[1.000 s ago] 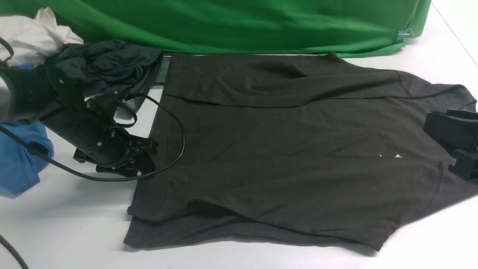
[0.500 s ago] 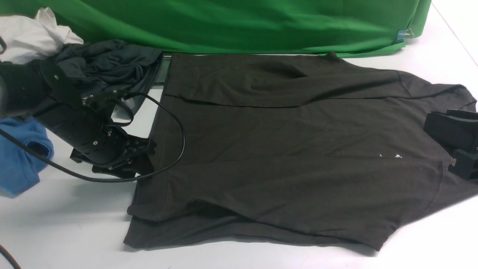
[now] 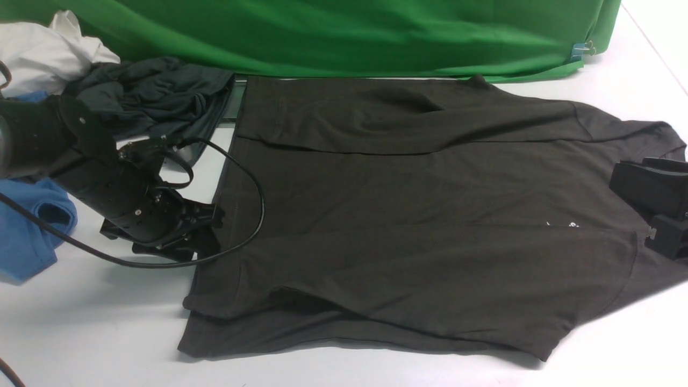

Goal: Fold a long-sleeved shirt on a white desktop.
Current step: 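Grasp the left edge of the dark T-shirt lying flat on the table, then fold the left side of the black T-shirt inward over its body, then grab the top left corner of the dark shirt with the left gripper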

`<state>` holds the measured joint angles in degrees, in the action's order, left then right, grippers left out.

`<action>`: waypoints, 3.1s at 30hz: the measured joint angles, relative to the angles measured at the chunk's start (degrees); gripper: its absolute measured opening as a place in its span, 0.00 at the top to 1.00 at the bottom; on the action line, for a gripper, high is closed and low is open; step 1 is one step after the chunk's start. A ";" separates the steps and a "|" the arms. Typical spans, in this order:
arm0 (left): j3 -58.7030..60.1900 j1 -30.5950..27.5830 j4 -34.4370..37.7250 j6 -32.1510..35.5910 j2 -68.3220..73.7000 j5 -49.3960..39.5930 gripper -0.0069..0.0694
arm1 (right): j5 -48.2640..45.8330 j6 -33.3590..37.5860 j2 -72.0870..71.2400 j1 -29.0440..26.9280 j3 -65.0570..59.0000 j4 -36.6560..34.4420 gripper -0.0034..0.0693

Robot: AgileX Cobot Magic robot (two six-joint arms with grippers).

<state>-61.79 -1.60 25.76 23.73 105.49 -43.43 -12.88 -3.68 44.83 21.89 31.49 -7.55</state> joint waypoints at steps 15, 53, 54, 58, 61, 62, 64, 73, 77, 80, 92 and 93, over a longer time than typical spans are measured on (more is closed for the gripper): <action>-0.05 0.00 1.55 0.00 1.24 -0.93 0.53 | -0.73 0.00 0.00 0.06 0.00 -0.03 0.62; -7.03 0.00 2.55 0.79 -6.76 -0.62 0.79 | -1.69 0.00 0.00 0.06 0.00 -0.06 0.62; -7.94 0.00 2.77 1.56 -6.76 0.96 0.79 | -1.69 0.00 0.00 0.06 0.00 -0.06 0.62; -10.23 0.00 3.03 1.92 -6.76 4.03 0.79 | -1.91 0.00 0.00 0.06 0.00 -0.06 0.62; -11.49 0.00 3.03 1.97 -6.76 5.15 0.79 | -2.05 0.00 0.00 0.06 0.00 -0.06 0.62; -11.96 0.00 3.03 1.97 -6.65 5.27 0.79 | -2.10 0.00 0.00 0.06 0.00 -0.06 0.62; -13.32 0.00 3.08 2.03 -5.94 5.09 0.79 | -2.15 0.00 0.00 0.06 0.00 -0.06 0.62; -16.70 0.00 4.09 5.40 1.74 4.78 0.79 | -2.91 0.00 0.00 0.06 0.00 -0.06 0.62; -16.81 0.00 4.08 6.55 4.39 6.35 0.77 | -3.34 0.00 0.00 0.06 0.00 -0.06 0.62; -16.81 0.00 3.80 5.64 5.78 6.47 0.72 | -4.03 -0.11 0.00 0.06 0.00 -0.06 0.62; -27.41 0.00 0.11 -7.73 6.97 -1.88 0.25 | -9.51 -0.39 1.51 0.06 3.03 -0.06 0.62; -29.20 0.00 1.49 -7.72 7.45 -3.32 0.23 | -10.27 -0.39 2.32 0.06 4.08 -0.06 0.62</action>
<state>-90.99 -1.60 27.25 16.02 112.94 -46.75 -23.16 -4.07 47.15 21.96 35.56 -7.61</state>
